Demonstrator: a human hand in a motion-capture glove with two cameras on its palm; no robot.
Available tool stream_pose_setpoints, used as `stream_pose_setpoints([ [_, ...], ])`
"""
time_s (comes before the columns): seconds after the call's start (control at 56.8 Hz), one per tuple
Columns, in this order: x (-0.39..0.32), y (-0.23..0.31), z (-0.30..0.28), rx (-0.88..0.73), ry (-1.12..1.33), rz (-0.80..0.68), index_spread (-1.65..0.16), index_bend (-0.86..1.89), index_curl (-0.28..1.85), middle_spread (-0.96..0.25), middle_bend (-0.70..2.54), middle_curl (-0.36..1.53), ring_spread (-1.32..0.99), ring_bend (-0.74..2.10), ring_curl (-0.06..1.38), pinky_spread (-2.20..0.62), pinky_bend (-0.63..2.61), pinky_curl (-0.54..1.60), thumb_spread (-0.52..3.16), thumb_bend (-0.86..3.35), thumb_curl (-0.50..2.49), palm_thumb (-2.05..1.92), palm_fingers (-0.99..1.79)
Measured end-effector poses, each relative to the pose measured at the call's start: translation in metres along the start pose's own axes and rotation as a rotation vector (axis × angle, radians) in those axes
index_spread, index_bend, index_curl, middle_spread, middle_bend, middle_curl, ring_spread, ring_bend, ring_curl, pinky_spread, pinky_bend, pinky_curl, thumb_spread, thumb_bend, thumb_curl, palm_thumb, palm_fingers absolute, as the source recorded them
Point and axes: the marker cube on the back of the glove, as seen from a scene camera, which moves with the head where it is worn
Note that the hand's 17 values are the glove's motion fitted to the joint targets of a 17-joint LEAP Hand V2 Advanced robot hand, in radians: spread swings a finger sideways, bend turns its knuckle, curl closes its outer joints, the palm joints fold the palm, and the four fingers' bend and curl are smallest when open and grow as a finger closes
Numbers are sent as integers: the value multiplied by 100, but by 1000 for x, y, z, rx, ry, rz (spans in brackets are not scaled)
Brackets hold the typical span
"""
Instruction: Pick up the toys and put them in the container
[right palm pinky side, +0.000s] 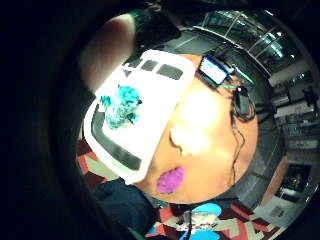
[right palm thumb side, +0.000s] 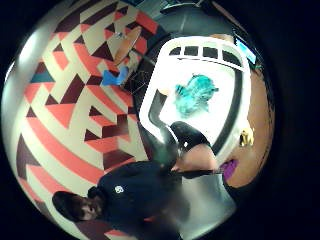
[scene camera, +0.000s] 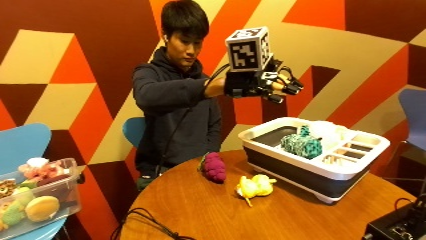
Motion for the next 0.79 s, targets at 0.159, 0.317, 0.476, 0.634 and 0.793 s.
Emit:
stream_pose_setpoints([
  [0.159,42,61,3,-150,108,71,-31,15,66,-3,19,48,-3,15,30,6,67,39,124,-1,58,25,-12],
  [0.317,68,119,41,-286,166,114,-26,9,56,-1,19,47,-2,15,27,6,69,38,127,-2,50,23,-15],
  [0.476,85,156,108,-323,174,115,-20,9,46,1,16,44,-1,17,26,6,72,39,128,-2,44,22,-17],
  [0.634,102,165,165,-505,128,78,-18,10,39,1,12,38,0,17,26,6,79,40,126,-2,40,22,-20],
  [0.793,105,176,187,-475,144,11,-28,31,43,-5,12,32,0,8,20,6,81,40,127,3,40,31,-11],
])
